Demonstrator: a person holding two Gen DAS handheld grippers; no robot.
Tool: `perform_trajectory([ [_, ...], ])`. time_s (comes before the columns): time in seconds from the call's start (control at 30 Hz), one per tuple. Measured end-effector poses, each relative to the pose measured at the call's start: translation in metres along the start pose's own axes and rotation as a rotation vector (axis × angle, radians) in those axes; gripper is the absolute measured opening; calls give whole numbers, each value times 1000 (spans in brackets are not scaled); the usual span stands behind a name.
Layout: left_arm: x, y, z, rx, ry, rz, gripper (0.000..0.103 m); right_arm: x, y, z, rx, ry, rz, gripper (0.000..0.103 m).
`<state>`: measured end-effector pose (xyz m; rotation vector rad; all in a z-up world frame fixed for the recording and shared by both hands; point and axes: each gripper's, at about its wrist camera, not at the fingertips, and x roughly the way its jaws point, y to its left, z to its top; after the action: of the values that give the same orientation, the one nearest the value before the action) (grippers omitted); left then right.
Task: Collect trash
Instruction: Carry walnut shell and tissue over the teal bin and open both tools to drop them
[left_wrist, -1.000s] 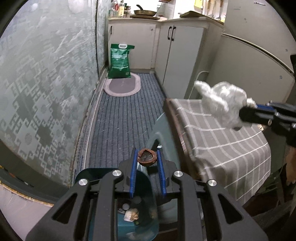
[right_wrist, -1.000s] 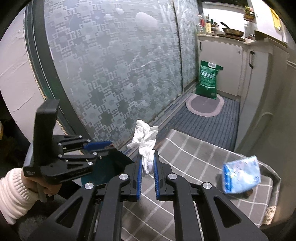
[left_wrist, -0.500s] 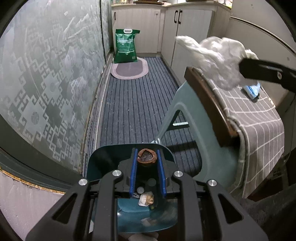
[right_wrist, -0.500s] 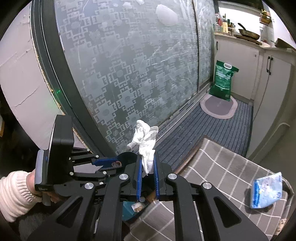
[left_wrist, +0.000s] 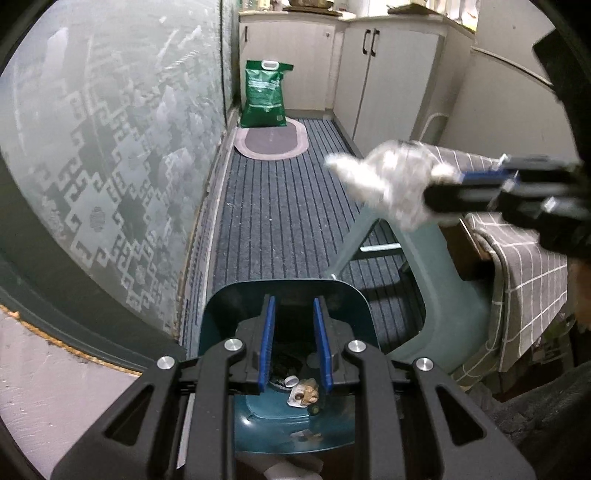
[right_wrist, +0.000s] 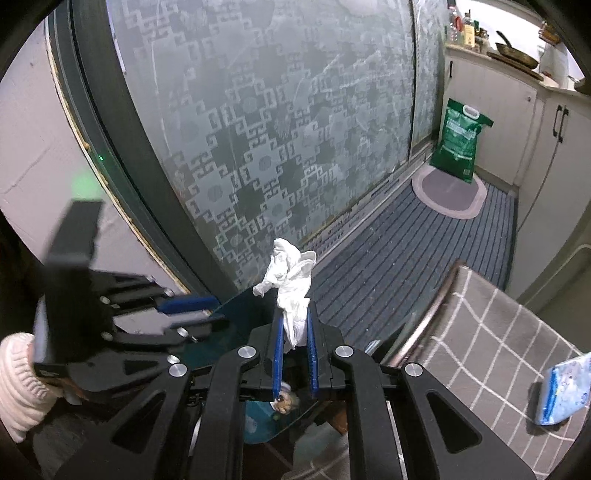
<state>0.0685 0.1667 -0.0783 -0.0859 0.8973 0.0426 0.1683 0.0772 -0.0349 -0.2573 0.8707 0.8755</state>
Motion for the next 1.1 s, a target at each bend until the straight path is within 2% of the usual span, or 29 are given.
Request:
perform_trajectory([
  [0.3,-31,15,1,-27,-68,-5,23,45,20,-5,-13,118,-15,11],
  [0.83,-68,30,-3,-49,-130,-16,23,109,44,-26,-59,314,-45,11],
  [0.9,-69,31,-3,-53,-131,-11,23,116,45,-30,-65,346,-54,13],
  [0.97,-72,34,-3,-57,-136,-10,23,122,47,-34,-66,363,-55,24],
  [1.1,-81,37,-3,-66,-157,-17,23,124,52,-35,-78,367,-39,27],
])
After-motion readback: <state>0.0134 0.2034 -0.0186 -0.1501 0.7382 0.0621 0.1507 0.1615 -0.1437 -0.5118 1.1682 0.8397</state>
